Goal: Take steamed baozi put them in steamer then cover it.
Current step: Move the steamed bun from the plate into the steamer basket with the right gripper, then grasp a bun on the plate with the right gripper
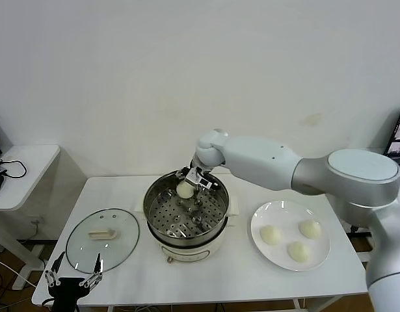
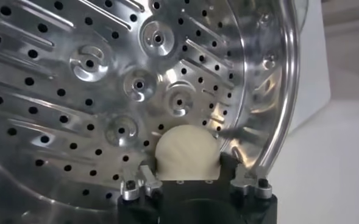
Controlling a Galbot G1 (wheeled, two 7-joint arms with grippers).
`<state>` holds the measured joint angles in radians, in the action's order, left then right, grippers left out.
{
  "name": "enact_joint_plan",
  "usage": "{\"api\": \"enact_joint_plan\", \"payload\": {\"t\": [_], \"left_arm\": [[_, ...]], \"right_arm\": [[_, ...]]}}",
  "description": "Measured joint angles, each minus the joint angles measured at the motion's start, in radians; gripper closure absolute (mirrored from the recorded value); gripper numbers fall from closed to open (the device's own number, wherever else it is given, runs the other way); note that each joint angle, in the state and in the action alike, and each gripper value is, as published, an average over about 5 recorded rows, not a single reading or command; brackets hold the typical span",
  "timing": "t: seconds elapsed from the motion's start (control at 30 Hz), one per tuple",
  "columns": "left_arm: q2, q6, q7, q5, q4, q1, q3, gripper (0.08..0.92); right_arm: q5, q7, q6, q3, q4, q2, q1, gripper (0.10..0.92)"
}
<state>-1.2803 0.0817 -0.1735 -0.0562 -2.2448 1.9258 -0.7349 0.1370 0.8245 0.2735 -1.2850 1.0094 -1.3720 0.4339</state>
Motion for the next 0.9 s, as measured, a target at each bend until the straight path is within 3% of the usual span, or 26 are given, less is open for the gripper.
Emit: {"api": "enact_joint_plan", "payload": {"t": [0.4,0.9], "left_arm": [[0.013,0.003,0.002,-0.004,-0.013,-0.003,0.0,0.177],[0.06,0.017,0.004,-0.016,-0.023,-0.019,0.006,0.177]], "right_arm": [[-0.189,0.131,-0.218,0.012,0.199,0.136,0.151,0.203],[-0.297,0.182,-0.5,0.035,0.541,0.609,0.169,0.202]]}}
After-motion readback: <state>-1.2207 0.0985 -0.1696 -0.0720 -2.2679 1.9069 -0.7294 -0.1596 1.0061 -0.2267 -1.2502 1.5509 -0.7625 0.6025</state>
